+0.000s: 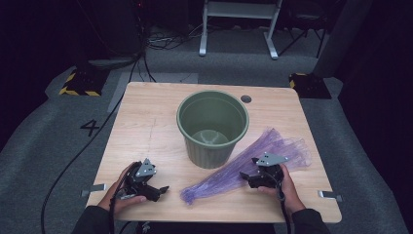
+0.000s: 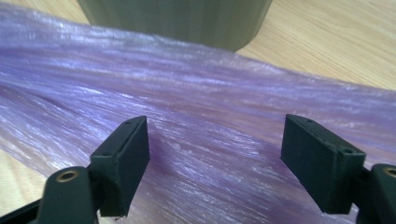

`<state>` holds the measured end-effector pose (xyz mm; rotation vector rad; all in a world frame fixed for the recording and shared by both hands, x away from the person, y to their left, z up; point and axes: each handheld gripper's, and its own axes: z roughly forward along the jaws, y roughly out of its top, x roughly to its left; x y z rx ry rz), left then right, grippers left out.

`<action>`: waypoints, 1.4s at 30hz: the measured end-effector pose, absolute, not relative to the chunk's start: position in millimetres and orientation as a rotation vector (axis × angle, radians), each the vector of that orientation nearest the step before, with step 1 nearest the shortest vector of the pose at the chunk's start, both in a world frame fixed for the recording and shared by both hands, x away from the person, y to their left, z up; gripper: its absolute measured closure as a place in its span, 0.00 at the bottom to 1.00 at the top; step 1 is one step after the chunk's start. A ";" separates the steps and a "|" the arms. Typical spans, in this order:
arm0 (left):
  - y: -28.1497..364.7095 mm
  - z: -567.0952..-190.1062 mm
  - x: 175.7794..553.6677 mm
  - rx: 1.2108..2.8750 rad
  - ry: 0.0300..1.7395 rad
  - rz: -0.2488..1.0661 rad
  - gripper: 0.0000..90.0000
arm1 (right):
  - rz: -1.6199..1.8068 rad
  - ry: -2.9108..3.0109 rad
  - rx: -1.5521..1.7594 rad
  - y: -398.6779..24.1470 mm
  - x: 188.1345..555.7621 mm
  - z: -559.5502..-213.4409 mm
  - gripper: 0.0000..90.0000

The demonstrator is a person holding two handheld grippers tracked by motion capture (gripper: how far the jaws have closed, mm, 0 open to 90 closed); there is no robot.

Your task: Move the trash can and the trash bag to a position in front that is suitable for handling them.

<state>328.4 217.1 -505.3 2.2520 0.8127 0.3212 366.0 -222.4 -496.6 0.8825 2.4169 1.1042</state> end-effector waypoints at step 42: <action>211.5 -505.3 336.1 2.250 0.827 0.325 0.05 | 1.038 2.232 1.204 -294.9 401.1 -498.6 0.45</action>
